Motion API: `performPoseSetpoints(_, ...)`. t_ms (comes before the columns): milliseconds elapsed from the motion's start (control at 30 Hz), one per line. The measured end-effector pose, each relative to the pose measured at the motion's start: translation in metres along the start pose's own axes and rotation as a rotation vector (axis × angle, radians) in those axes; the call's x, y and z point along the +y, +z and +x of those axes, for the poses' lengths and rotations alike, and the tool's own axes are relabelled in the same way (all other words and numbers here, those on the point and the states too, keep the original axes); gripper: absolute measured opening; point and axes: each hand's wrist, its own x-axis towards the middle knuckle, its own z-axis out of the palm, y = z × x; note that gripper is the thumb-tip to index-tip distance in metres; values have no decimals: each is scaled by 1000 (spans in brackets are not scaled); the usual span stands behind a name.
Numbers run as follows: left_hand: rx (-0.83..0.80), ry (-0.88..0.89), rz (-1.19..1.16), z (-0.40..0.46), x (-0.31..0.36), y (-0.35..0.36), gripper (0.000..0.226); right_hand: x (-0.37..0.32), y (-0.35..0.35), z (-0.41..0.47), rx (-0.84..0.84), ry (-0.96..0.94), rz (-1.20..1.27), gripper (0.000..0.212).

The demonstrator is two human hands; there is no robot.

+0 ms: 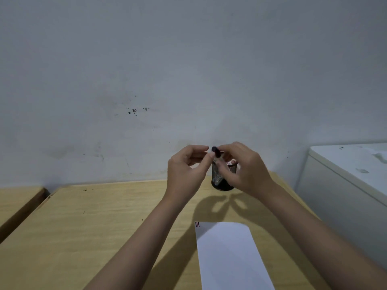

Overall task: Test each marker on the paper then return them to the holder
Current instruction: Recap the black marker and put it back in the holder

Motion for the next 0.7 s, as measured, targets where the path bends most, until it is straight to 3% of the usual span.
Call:
performPoseSetpoints(133, -13, -3, 83, 12, -27, 17, 8, 30, -16, 26, 276, 301, 133, 19)
performPoseSetpoints(200, -48, -9, 195, 16, -45, 25, 13, 43, -21, 34, 333, 412, 176, 30)
performPoseSetpoints(267, -109, 3, 326, 22, -62, 35, 22, 55, -20, 37, 327, 477, 173, 40)
performPoseSetpoints(433, -227, 38, 564, 38, -90, 57, 40, 79, 0, 27, 224, 542, 123, 34)
performPoseSetpoints(567, -222, 12, 698, 45, -101, 67, 38, 92, 17, 15, 149, 622, 131, 31)
performPoseSetpoints(700, -177, 1, 676, 45, -107, 70, 35, 99, 32, -2, 55, 661, 62, 24)
